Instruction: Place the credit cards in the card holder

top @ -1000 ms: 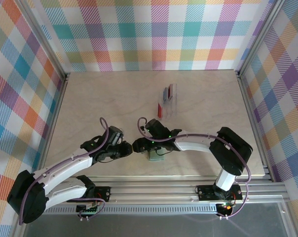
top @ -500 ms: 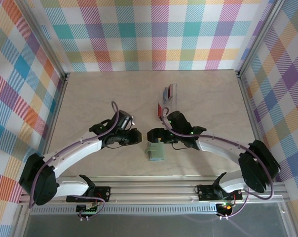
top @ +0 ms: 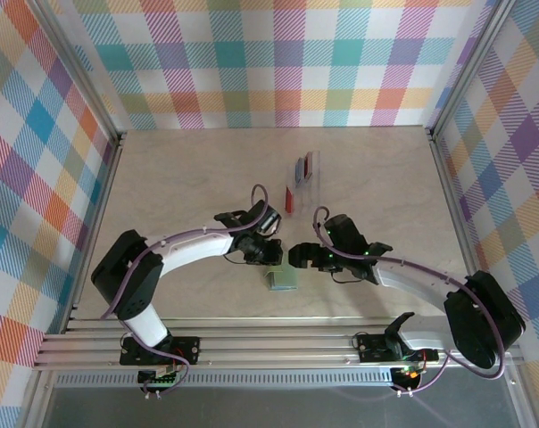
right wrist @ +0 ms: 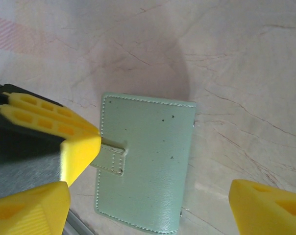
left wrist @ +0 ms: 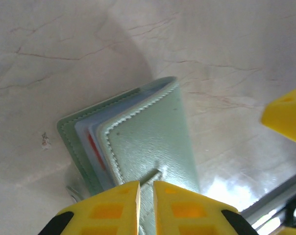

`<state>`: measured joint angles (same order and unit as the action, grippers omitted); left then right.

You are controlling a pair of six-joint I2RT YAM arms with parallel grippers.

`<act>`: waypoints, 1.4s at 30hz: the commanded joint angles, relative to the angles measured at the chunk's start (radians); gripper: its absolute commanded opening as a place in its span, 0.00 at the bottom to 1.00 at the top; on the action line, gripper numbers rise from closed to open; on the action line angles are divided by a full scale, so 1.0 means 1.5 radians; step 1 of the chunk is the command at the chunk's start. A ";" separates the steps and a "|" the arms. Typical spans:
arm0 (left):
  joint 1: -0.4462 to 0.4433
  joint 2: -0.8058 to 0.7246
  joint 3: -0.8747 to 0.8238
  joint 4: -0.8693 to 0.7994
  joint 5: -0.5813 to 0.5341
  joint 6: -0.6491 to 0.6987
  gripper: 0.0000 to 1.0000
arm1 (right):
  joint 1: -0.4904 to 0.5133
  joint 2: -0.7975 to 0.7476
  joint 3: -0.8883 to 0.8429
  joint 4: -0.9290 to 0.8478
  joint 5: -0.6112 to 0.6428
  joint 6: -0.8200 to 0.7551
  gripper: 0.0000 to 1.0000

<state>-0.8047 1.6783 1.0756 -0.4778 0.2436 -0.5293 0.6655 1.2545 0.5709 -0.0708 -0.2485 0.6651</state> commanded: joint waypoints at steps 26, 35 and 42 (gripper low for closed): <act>0.040 0.027 -0.181 0.084 -0.043 0.008 0.14 | 0.043 0.263 0.014 0.250 -0.206 0.017 0.57; 0.080 -0.012 -0.224 0.139 0.024 0.005 0.14 | 0.050 0.161 -0.001 0.205 -0.149 0.003 0.00; 0.154 -0.120 -0.298 0.149 -0.016 0.005 0.27 | 0.052 -0.075 0.084 -0.275 0.296 -0.023 0.00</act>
<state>-0.6216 1.5204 0.6792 -0.2028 0.2989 -0.5228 0.7448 1.2125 0.6277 -0.1436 -0.1349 0.6594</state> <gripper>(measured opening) 0.265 0.123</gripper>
